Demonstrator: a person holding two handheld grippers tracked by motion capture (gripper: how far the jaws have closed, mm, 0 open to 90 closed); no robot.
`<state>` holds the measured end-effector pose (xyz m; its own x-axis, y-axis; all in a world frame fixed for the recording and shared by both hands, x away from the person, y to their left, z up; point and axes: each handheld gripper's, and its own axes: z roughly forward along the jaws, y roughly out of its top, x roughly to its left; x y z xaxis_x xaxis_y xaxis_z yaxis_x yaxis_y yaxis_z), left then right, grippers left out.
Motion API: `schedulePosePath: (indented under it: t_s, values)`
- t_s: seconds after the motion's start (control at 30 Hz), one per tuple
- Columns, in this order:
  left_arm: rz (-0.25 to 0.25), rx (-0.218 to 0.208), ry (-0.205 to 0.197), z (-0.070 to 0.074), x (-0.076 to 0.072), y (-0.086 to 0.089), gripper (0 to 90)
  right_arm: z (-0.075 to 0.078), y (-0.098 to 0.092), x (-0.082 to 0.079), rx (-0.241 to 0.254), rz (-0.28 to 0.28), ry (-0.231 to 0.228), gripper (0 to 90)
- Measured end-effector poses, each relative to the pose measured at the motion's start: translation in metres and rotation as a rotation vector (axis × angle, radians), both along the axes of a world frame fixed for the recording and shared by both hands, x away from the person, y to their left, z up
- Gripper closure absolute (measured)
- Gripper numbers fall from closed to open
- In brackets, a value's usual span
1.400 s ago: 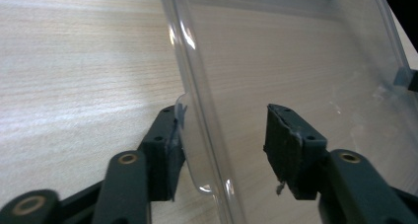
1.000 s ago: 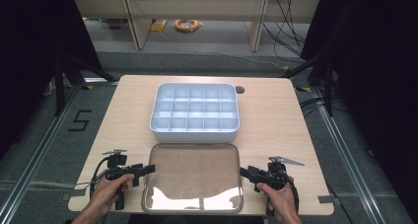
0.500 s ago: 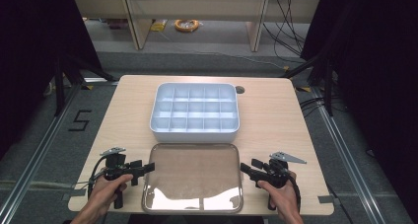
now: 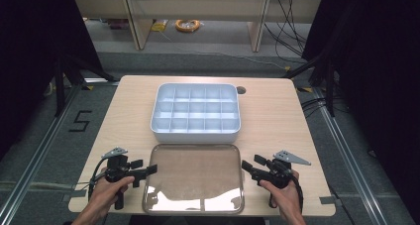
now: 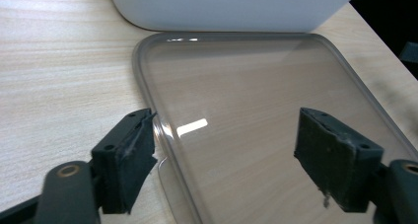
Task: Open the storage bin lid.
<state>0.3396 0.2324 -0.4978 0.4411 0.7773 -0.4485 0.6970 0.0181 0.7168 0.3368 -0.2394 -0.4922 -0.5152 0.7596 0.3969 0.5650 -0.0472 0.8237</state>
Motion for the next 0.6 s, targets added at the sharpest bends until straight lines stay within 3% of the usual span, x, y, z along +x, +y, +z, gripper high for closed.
schedulePosePath:
  t_s: [0.03,0.07,0.1,0.13,0.17,0.23,0.27,0.33,0.4,0.47,0.5,0.6]
  values:
    - [-0.009,0.0,-0.003,0.001,0.0,0.0,20.9,0.001,0.0,-0.002,-0.01,0.005,0.013,31.5]
    - [-0.018,0.002,-0.016,0.001,0.0,0.0,20.3,0.001,0.0,-0.001,-0.01,0.004,-0.01,31.1]
    - [-0.024,0.009,-0.033,0.002,-0.002,-0.001,19.4,0.003,0.001,-0.006,0.01,0.008,0.032,30.5]
    - [-0.036,0.016,-0.042,0.002,-0.002,-0.001,19.0,0.003,0.002,-0.007,0.007,0.007,0.024,29.3]
    - [-0.042,0.029,-0.051,0.003,-0.004,-0.001,18.2,0.003,0.001,-0.007,-0.009,0.025,0.0,28.4]
    - [-0.051,0.036,-0.069,0.005,-0.006,-0.001,17.1,0.001,0.0,-0.01,-0.045,0.023,0.027,27.1]
    - [-0.057,0.043,-0.073,0.005,-0.007,-0.001,16.8,0.001,0.002,-0.013,-0.029,0.011,0.055,26.4]
    - [-0.069,0.036,-0.08,0.006,-0.009,-0.002,15.8,0.0,0.001,-0.015,-0.057,0.038,0.045,25.9]
    - [-0.081,0.037,-0.088,0.007,-0.012,-0.002,15.1,0.002,0.005,-0.019,-0.017,0.035,0.064,25.3]
    - [-0.087,0.04,-0.09,0.007,-0.014,-0.003,15.0,0.004,0.005,-0.021,-0.022,0.047,0.076,24.4]
    - [-0.093,0.041,-0.09,0.007,-0.015,-0.002,15.0,0.002,0.005,-0.019,-0.009,0.071,0.044,23.9]
    - [-0.091,0.039,-0.097,0.007,-0.019,-0.002,15.1,0.003,0.006,-0.023,-0.048,0.073,0.049,22.9]
